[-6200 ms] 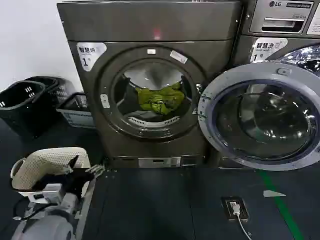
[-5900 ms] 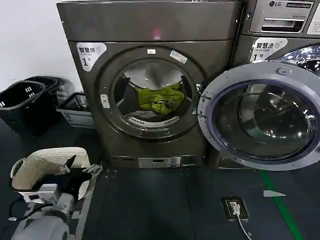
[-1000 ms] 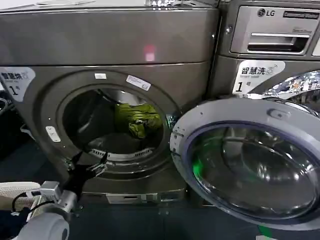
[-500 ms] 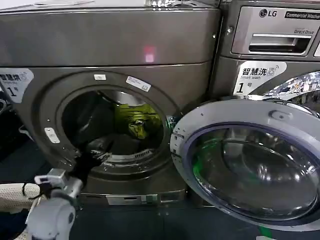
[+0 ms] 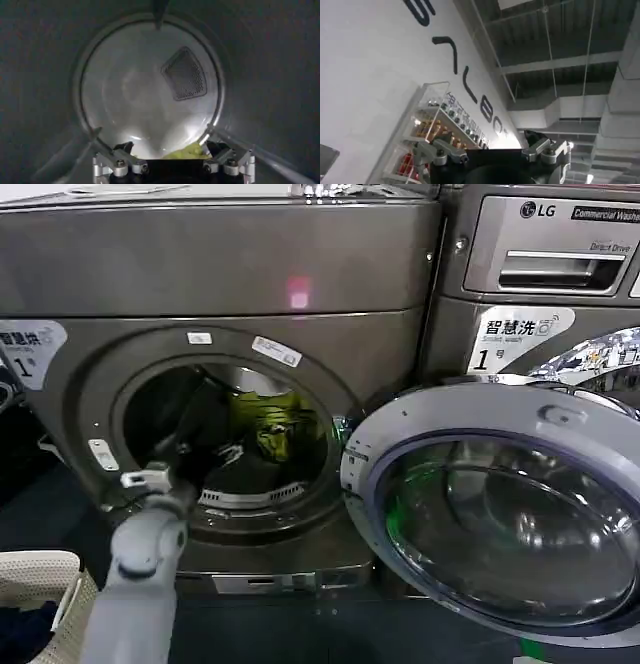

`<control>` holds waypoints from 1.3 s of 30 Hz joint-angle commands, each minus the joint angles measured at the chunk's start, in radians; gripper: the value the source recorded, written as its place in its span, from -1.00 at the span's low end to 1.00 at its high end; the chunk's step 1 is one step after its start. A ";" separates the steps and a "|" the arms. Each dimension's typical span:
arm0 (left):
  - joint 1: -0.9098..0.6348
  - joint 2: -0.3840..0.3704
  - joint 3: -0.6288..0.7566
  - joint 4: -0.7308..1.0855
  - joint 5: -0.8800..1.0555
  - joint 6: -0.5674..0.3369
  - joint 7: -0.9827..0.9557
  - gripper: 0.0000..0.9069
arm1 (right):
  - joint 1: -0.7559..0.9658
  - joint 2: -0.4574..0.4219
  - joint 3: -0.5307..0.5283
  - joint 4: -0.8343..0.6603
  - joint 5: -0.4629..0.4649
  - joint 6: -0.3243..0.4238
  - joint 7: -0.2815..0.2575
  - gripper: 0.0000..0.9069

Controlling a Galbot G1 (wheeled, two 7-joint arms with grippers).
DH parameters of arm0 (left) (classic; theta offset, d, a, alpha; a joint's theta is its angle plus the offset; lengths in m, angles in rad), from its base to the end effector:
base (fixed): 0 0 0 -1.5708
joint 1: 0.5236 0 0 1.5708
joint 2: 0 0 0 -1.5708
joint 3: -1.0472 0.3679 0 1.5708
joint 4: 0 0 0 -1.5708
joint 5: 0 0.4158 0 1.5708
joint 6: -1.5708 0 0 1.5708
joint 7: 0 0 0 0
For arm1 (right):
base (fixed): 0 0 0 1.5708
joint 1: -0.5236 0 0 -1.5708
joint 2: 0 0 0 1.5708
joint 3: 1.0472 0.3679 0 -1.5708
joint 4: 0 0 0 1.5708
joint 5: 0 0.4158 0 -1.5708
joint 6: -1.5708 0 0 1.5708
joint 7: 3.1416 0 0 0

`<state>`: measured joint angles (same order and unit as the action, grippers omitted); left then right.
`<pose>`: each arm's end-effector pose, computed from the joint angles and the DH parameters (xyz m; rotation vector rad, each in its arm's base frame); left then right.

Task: Grasp the clothes from the dryer.

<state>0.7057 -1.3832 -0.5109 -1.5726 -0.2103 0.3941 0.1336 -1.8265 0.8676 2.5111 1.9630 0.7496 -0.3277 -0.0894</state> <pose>0.5129 0.0633 -0.2016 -0.2372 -3.0802 0.0311 -0.0630 -0.4031 0.1575 1.2630 2.2166 -0.7667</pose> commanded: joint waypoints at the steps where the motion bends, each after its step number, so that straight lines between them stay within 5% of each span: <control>1: -0.207 -0.010 0.039 0.297 0.008 -0.050 0.001 1.00 | 0.004 -0.001 -0.007 0.003 0.001 0.004 -0.005 1.00; 34: -0.601 -0.055 0.079 0.983 0.121 -0.212 0.119 1.00 | 0.043 -0.015 -0.040 -0.004 0.002 0.018 -0.017 1.00; 39: -0.651 -0.028 0.170 1.073 0.132 -0.211 0.238 1.00 | 0.046 -0.018 -0.045 -0.005 0.002 0.023 -0.019 1.00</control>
<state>0.1331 -1.4261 -0.4136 -0.6651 -0.0943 0.1988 0.2564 -1.7807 0.8494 2.4657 1.9579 0.7512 -0.3052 -0.1083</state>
